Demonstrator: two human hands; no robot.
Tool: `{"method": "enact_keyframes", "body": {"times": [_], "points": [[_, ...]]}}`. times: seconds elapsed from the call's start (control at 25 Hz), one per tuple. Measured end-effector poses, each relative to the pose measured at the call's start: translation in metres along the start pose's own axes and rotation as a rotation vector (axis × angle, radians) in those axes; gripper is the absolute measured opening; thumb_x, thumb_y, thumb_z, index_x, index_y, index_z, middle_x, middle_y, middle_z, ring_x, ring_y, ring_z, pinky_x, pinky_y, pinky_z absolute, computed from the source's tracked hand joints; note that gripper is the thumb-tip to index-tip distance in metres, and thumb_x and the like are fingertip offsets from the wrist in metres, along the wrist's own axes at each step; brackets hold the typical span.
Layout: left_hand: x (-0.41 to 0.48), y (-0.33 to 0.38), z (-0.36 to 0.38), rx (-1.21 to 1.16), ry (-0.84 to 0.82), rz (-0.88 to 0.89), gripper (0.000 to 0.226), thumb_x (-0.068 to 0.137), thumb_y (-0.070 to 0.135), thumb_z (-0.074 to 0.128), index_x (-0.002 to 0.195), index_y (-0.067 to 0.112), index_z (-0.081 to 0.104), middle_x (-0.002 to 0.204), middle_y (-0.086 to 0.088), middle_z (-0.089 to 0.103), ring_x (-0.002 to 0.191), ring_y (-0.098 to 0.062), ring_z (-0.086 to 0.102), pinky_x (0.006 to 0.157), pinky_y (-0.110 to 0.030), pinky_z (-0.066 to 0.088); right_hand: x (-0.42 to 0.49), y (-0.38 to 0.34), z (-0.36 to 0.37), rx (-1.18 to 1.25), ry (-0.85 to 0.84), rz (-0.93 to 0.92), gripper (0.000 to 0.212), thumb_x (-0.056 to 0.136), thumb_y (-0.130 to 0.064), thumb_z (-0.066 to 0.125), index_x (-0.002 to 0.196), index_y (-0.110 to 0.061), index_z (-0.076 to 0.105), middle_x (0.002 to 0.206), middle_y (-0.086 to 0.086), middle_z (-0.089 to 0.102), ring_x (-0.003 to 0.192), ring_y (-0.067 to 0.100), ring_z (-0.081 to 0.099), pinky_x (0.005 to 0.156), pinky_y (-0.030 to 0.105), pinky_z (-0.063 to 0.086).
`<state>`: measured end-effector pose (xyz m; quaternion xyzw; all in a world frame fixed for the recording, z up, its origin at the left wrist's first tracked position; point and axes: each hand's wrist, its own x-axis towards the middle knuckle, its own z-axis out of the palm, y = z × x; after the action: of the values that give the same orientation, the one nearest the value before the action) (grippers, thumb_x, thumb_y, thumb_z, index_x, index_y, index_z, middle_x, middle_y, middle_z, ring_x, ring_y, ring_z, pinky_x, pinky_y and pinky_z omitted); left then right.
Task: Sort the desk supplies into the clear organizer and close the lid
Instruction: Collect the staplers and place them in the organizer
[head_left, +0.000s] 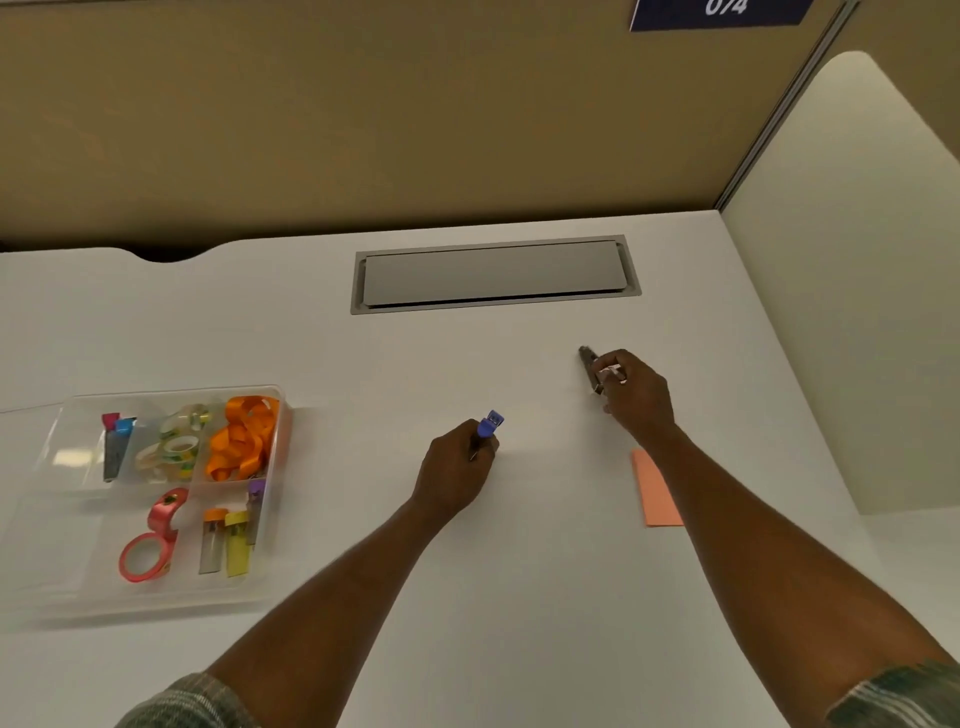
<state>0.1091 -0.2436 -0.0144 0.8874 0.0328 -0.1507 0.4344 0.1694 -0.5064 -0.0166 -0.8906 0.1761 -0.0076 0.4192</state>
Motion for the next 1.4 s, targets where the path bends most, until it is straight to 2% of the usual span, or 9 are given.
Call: {"method": "enact_keyframes", "body": {"times": [0.12, 0.24, 0.32, 0.6, 0.72, 0.84, 1.0, 1.2, 1.4], "points": [[0.0, 0.001, -0.026, -0.108, 0.049, -0.009, 0.026, 0.095, 0.029, 0.054, 0.079, 0.009, 0.051, 0.067, -0.004, 0.054, 0.061, -0.013, 0.046, 0.062, -0.028, 0.037, -0.037, -0.043, 0.022, 0.264, -0.127, 0.032, 0.02, 0.093, -0.012, 0.054, 0.093, -0.025, 0.069, 0.09, 0.004, 0.072, 0.077, 0.019, 0.072, 0.063, 0.036, 0.063], [0.002, 0.001, -0.063, -0.097, 0.167, 0.1, 0.008, 0.094, 0.016, 0.055, 0.087, 0.016, 0.057, 0.081, 0.003, 0.049, 0.068, -0.005, 0.047, 0.062, -0.018, 0.033, -0.065, -0.088, 0.042, 0.364, -0.326, 0.023, 0.021, 0.096, -0.011, 0.051, 0.094, -0.022, 0.069, 0.09, 0.003, 0.071, 0.08, 0.02, 0.068, 0.066, 0.033, 0.059], [0.001, -0.006, -0.096, -0.078, 0.193, 0.2, 0.016, 0.088, 0.007, 0.051, 0.098, 0.014, 0.06, 0.092, 0.002, 0.05, 0.074, -0.006, 0.048, 0.064, -0.009, 0.034, -0.079, -0.121, 0.053, 0.4, -0.449, 0.017, 0.021, 0.097, -0.01, 0.047, 0.095, -0.016, 0.067, 0.096, 0.01, 0.071, 0.081, 0.021, 0.064, 0.069, 0.036, 0.054], [-0.023, -0.05, -0.217, -0.016, -0.01, 0.261, 0.028, 0.08, 0.032, 0.066, 0.105, 0.02, 0.063, 0.098, 0.003, 0.061, 0.075, -0.001, 0.054, 0.066, -0.016, 0.037, -0.112, -0.229, 0.118, 0.614, -0.705, 0.018, 0.026, 0.095, -0.011, 0.039, 0.089, -0.011, 0.065, 0.09, 0.017, 0.066, 0.077, 0.029, 0.058, 0.068, 0.036, 0.051], [-0.04, -0.078, -0.252, -0.097, 0.062, 0.205, 0.023, 0.087, 0.034, 0.069, 0.107, 0.024, 0.067, 0.096, 0.006, 0.068, 0.084, -0.007, 0.061, 0.071, -0.023, 0.046, -0.131, -0.267, 0.168, 0.784, -0.742, 0.115, 0.033, 0.1, -0.031, 0.046, 0.103, -0.009, 0.07, 0.096, 0.015, 0.065, 0.078, 0.026, 0.058, 0.07, 0.036, 0.053], [-0.054, -0.108, -0.274, -0.273, 0.157, 0.076, 0.023, 0.091, 0.04, 0.063, 0.11, 0.029, 0.068, 0.095, 0.009, 0.074, 0.091, -0.006, 0.068, 0.083, -0.031, 0.055, -0.157, -0.298, 0.225, 0.808, -0.763, 0.247, 0.065, 0.085, -0.062, 0.058, 0.117, -0.007, 0.069, 0.097, 0.012, 0.07, 0.081, 0.023, 0.066, 0.081, 0.042, 0.055], [-0.064, -0.149, -0.308, -0.339, 0.199, -0.087, 0.024, 0.095, 0.047, 0.053, 0.102, 0.03, 0.069, 0.091, 0.008, 0.075, 0.089, -0.005, 0.07, 0.086, -0.039, 0.057, -0.195, -0.33, 0.296, 0.729, -0.766, 0.259, 0.032, 0.098, -0.038, 0.058, 0.116, -0.012, 0.064, 0.108, 0.012, 0.074, 0.094, 0.026, 0.072, 0.082, 0.041, 0.06], [-0.065, -0.192, -0.345, -0.383, 0.297, -0.241, 0.031, 0.098, 0.048, 0.044, 0.095, 0.026, 0.066, 0.094, 0.002, 0.071, 0.088, -0.015, 0.066, 0.078, -0.038, 0.052, -0.207, -0.364, 0.353, 0.668, -0.728, 0.365, 0.028, 0.101, -0.029, 0.055, 0.115, -0.007, 0.063, 0.094, 0.013, 0.071, 0.076, 0.023, 0.071, 0.074, 0.038, 0.062], [-0.037, -0.225, -0.38, -0.447, 0.335, -0.496, 0.036, 0.085, 0.041, 0.042, 0.1, 0.012, 0.059, 0.097, -0.015, 0.068, 0.074, -0.025, 0.061, 0.061, -0.03, 0.044, -0.205, -0.389, 0.401, 0.375, -0.677, 0.308, 0.027, 0.098, -0.021, 0.055, 0.113, -0.001, 0.064, 0.092, 0.021, 0.074, 0.071, 0.031, 0.074, 0.062, 0.035, 0.062]]}}
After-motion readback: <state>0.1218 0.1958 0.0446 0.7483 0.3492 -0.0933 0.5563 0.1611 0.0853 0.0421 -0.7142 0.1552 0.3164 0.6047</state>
